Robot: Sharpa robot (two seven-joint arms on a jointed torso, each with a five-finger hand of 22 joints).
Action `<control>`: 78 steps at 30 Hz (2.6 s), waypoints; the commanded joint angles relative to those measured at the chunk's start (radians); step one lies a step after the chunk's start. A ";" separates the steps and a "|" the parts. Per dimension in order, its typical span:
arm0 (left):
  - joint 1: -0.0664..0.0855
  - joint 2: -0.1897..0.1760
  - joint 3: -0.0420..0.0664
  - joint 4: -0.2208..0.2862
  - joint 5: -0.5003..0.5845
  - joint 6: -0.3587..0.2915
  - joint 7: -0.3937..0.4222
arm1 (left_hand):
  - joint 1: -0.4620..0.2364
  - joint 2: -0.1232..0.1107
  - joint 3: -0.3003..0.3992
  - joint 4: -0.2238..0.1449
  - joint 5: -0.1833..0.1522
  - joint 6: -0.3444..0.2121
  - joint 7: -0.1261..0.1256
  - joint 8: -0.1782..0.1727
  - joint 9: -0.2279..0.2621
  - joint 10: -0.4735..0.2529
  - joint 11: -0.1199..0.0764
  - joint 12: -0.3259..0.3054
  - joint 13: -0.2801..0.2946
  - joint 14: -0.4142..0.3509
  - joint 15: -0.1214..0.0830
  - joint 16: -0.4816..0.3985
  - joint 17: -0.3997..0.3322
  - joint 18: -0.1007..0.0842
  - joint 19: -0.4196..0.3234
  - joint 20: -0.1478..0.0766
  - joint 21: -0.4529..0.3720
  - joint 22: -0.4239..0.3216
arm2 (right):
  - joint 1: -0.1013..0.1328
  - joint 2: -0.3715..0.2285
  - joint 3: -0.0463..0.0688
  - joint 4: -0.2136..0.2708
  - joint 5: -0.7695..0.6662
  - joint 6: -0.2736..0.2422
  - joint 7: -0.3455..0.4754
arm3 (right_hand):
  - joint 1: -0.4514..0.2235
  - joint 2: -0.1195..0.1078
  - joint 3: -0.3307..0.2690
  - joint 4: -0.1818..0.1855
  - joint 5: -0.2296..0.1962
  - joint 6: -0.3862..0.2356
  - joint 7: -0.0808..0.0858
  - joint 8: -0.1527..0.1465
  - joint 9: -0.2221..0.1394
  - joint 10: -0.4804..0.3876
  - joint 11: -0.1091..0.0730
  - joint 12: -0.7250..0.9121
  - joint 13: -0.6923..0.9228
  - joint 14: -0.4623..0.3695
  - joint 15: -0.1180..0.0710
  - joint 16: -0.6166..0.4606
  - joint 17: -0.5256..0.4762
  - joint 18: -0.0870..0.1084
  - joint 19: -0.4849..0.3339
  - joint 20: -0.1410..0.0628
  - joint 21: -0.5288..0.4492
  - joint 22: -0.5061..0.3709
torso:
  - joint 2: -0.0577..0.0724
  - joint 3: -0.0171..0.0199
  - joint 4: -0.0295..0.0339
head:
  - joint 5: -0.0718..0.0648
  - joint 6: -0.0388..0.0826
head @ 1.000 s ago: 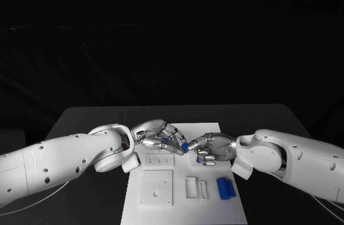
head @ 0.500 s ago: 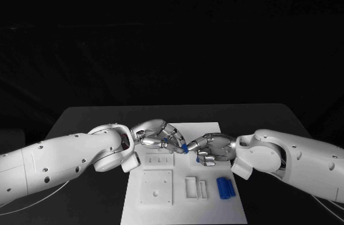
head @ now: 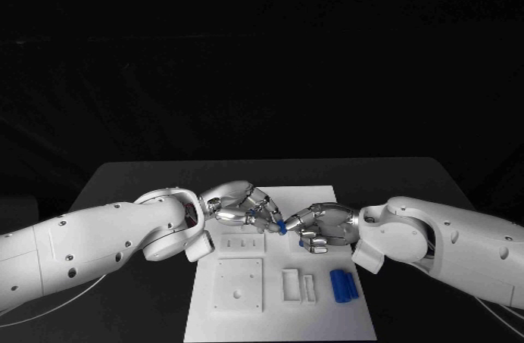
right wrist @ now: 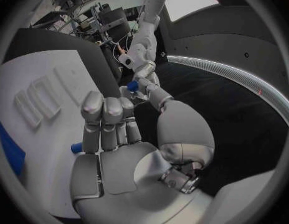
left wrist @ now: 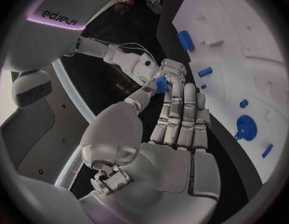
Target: Assemble the parts on the task board
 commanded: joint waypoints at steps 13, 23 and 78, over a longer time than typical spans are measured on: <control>0.000 0.003 0.001 0.003 -0.010 0.003 -0.009 | 0.034 -0.046 -0.003 -0.045 -0.004 -0.004 -0.001 -0.009 -0.006 -0.037 0.010 0.000 -0.005 0.000 -0.003 0.012 -0.010 -0.007 0.003 -0.001 0.010 0.020 | -0.001 0.000 0.000 0.001 0.017 0.025 0.006 | 0.001 0.006 -0.004 0.000 0.004 0.005 0.011 -0.003 0.002 -0.008 -0.001 -0.001 0.001 -0.003 -0.004 -0.004 0.001 0.086 -0.006 -0.001 -0.003 0.017 | 0.000 0.0002 -0.0003 | -0.002 -0.006; 0.000 0.004 0.001 0.002 -0.013 -0.005 -0.011 | 0.024 -0.060 -0.012 -0.040 -0.004 0.002 0.004 -0.008 -0.007 -0.034 0.008 0.011 -0.004 0.004 -0.005 0.018 -0.015 -0.007 0.006 -0.001 0.012 0.019 | -0.001 0.002 0.000 0.001 0.030 0.027 0.004 | 0.001 0.005 -0.004 0.000 0.005 0.005 0.011 -0.003 0.002 -0.009 -0.001 -0.002 0.001 -0.003 -0.003 -0.004 0.001 0.086 -0.006 -0.001 -0.003 0.017 | 0.000 0.0000 -0.0007 | 0.000 -0.008; 0.000 0.003 0.001 -0.007 -0.040 -0.039 -0.014 | 0.015 0.004 0.009 -0.011 -0.002 0.075 -0.005 0.009 -0.004 0.022 -0.013 0.056 -0.006 0.025 -0.021 0.055 -0.040 -0.007 0.027 -0.015 0.020 0.017 | -0.001 0.000 -0.008 0.006 0.028 0.009 0.025 | -0.005 0.000 -0.008 0.005 0.007 0.003 0.012 -0.004 0.003 -0.010 -0.001 -0.002 0.000 -0.004 -0.003 -0.005 0.002 0.086 -0.007 0.000 -0.003 0.017 | 0.000 0.0002 -0.0005 | -0.003 -0.010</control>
